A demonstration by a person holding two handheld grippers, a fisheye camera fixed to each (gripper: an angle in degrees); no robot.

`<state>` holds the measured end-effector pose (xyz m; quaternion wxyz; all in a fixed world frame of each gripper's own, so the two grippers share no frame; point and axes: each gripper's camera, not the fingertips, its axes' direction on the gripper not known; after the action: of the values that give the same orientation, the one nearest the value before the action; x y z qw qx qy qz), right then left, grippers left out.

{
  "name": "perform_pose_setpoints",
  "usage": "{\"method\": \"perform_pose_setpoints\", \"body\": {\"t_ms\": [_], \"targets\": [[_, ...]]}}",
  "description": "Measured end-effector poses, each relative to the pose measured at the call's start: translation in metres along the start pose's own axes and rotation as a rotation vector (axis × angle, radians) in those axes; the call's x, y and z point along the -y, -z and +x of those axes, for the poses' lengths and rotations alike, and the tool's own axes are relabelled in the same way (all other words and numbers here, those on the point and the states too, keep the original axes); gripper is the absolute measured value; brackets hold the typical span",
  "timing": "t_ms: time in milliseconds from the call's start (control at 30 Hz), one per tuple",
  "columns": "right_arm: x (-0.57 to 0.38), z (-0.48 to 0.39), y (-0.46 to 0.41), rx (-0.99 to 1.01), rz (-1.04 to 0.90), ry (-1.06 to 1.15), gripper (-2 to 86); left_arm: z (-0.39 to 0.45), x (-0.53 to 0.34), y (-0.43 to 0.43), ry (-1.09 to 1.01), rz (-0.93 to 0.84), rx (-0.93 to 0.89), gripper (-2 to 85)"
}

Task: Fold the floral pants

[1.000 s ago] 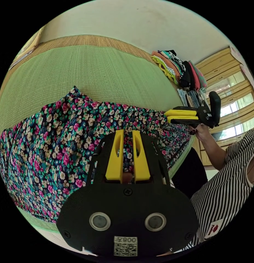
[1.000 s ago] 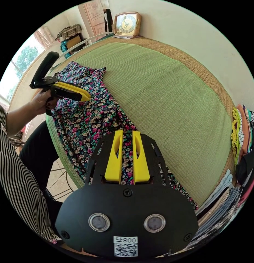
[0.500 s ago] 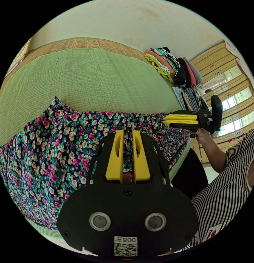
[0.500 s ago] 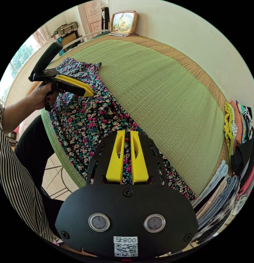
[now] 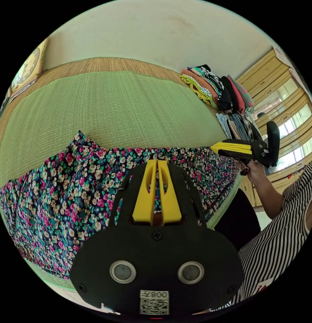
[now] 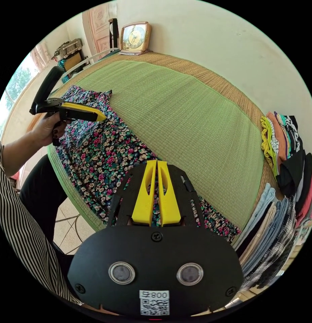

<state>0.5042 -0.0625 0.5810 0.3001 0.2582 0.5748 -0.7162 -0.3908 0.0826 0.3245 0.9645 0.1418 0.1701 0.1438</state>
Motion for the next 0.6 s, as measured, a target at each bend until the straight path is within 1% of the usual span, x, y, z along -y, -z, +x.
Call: {"method": "perform_pose_setpoints", "body": {"t_ms": [67, 133, 267, 333, 367, 433, 500, 567, 600], "targets": [[0.001, 0.003, -0.011, 0.0, -0.039, 0.002, 0.1, -0.001, -0.003, -0.006, 0.012, -0.02, 0.01, 1.5], [0.003, 0.008, -0.023, -0.003, -0.091, -0.014, 0.6, -0.002, -0.007, -0.002, 0.034, -0.011, -0.021, 2.5], [-0.002, 0.025, -0.011, 0.036, -0.037, -0.124, 3.9, -0.005, -0.029, 0.027, 0.07, 0.036, -0.052, 5.6], [-0.005, 0.028, -0.002, 0.052, -0.017, -0.149, 5.8, -0.004, -0.046, 0.038, 0.078, 0.026, -0.078, 6.4], [-0.008, 0.027, 0.005, 0.094, 0.003, -0.147, 6.5, -0.002, -0.058, 0.042, 0.072, 0.009, -0.098, 6.7], [-0.012, 0.017, 0.013, 0.223, 0.025, -0.101, 7.0, 0.003, -0.074, 0.045, 0.058, -0.043, -0.112, 7.2], [-0.017, -0.012, 0.013, 0.375, 0.004, 0.031, 7.1, 0.01, -0.087, 0.044, 0.043, -0.085, -0.085, 7.4], [-0.022, -0.034, 0.009, 0.385, -0.036, 0.115, 7.0, 0.018, -0.098, 0.037, -0.005, -0.135, -0.03, 7.4], [-0.025, -0.046, 0.005, 0.356, -0.057, 0.15, 6.9, 0.02, -0.1, 0.034, -0.012, -0.151, -0.012, 7.4]]}}
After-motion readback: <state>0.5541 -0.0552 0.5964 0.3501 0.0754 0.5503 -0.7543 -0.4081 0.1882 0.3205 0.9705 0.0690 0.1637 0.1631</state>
